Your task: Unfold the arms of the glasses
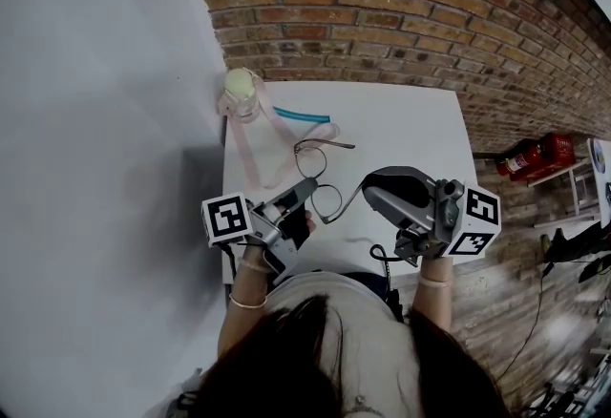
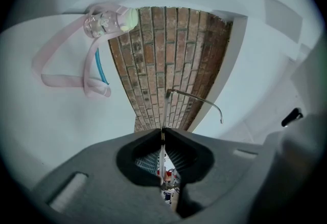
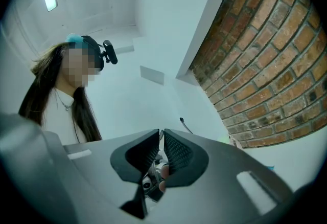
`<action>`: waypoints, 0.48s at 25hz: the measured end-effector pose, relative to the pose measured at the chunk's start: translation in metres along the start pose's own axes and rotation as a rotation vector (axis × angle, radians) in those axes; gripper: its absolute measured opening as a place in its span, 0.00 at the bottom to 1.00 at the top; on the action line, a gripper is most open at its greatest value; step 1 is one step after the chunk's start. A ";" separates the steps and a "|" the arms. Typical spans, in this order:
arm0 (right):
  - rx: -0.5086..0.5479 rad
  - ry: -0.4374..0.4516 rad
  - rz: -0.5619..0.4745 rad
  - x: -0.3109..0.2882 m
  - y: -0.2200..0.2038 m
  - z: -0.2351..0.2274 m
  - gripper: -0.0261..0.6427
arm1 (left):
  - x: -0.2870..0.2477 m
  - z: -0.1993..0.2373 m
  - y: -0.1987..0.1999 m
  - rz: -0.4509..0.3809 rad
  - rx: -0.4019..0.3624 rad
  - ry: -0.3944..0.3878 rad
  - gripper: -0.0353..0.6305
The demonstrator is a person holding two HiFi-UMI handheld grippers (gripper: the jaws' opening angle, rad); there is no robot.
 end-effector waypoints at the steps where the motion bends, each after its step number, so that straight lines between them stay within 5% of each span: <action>1: 0.000 0.002 0.002 0.000 0.000 0.000 0.09 | 0.000 0.001 0.001 -0.002 0.002 0.000 0.09; 12: 0.009 0.015 0.034 -0.003 -0.005 0.004 0.07 | 0.002 -0.001 0.001 -0.014 0.020 -0.008 0.09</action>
Point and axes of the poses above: the fingertips, and each gripper's own axes: x backward along the fingers, z to its left, y out of its top, the point moved 1 cm from there along x, backward along the fingers, and after that the axes turned 7 degrees about y, right-handed, at the moved point
